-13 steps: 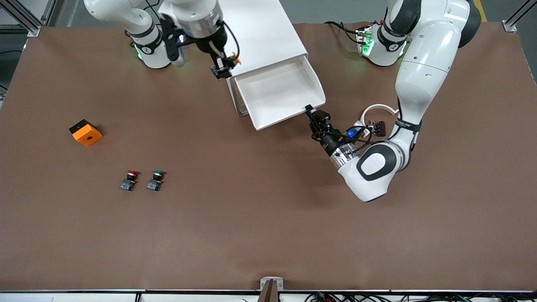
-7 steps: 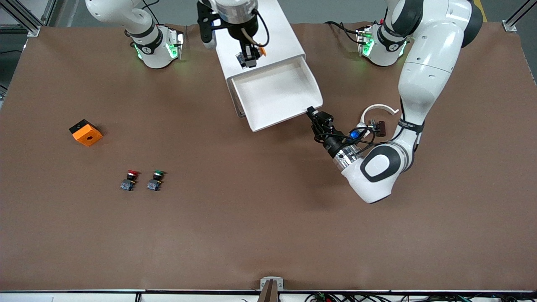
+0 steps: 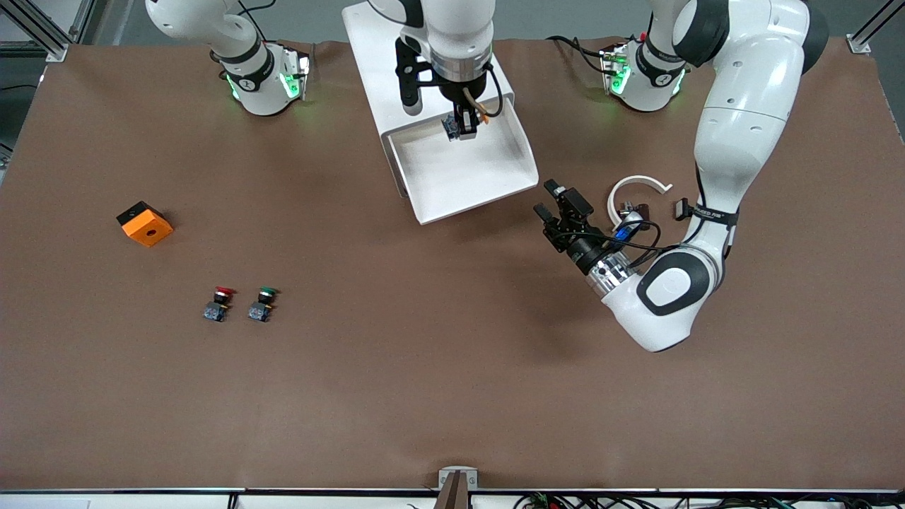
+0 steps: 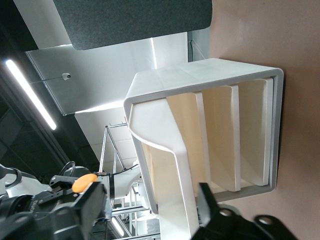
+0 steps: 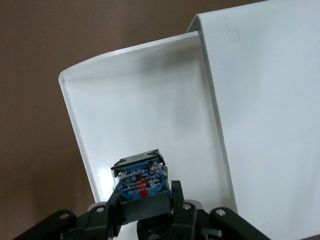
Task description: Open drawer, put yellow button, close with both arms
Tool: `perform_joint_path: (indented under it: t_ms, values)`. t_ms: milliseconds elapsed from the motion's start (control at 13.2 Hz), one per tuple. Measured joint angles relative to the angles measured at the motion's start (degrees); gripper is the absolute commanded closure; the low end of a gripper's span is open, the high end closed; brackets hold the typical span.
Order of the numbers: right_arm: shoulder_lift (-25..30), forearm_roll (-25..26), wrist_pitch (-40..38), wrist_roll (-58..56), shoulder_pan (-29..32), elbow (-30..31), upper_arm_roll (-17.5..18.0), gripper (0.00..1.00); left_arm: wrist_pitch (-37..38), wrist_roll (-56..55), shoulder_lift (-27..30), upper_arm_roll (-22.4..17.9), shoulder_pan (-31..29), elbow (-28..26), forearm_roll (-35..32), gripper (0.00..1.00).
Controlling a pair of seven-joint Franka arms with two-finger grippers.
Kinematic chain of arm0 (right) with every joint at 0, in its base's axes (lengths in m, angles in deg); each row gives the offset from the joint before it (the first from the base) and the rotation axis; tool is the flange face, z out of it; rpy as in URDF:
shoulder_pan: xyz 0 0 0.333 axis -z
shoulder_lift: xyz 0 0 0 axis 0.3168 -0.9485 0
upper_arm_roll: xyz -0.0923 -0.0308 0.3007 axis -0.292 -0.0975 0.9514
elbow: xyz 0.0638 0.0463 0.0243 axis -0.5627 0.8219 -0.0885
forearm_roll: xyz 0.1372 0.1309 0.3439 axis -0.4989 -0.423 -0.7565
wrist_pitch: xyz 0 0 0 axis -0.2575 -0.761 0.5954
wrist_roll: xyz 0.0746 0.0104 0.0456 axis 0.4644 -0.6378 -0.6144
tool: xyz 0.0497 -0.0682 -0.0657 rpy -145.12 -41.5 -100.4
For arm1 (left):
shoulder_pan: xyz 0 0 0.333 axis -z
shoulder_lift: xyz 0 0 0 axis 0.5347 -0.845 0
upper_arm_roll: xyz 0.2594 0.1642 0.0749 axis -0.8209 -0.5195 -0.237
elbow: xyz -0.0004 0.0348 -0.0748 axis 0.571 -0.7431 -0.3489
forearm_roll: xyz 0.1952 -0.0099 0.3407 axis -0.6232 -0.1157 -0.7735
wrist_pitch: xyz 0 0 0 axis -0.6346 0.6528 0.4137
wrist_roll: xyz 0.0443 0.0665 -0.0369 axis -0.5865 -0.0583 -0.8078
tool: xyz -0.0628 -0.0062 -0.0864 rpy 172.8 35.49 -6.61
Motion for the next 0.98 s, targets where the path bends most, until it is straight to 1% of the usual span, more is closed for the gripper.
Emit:
perform_joint_path:
  t_ms: [152, 227, 455, 682, 833, 985]
  values:
    - [-0.9, 0.0, 1.3, 0.9, 0.0, -0.2, -0.1, 1.00, 0.4, 0.1, 0.6, 0.0, -0.7, 0.5, -0.5, 0.00]
    - [-1.4, 0.0, 1.9, 1.4, 0.0, -0.2, -0.2, 1.00, 0.5, 1.1, 1.0, 0.0, -0.9, 0.8, -1.9, 0.00]
    - [-3.9, 0.4, 6.3, 4.0, 0.0, -0.2, -0.3, 1.00, 0.5, 7.1, 3.3, 0.0, -1.2, 2.6, -8.6, 0.00]
    - [-6.6, 1.2, 9.7, 5.7, -0.5, -0.2, -0.3, 1.00, 0.5, 19.1, 5.1, 0.1, -2.4, 5.2, -18.9, 0.00]
    - [-7.5, 1.4, 9.7, 6.0, -0.9, -0.2, -0.2, 1.00, 0.0, 31.4, 7.2, 0.2, -2.8, 5.9, -28.0, 0.00]
    - [-8.4, 1.6, 9.7, 6.5, -1.5, -0.3, -0.2, 1.00, -2.5, 44.4, 10.0, 0.3, -2.7, 5.9, -36.6, 0.00]
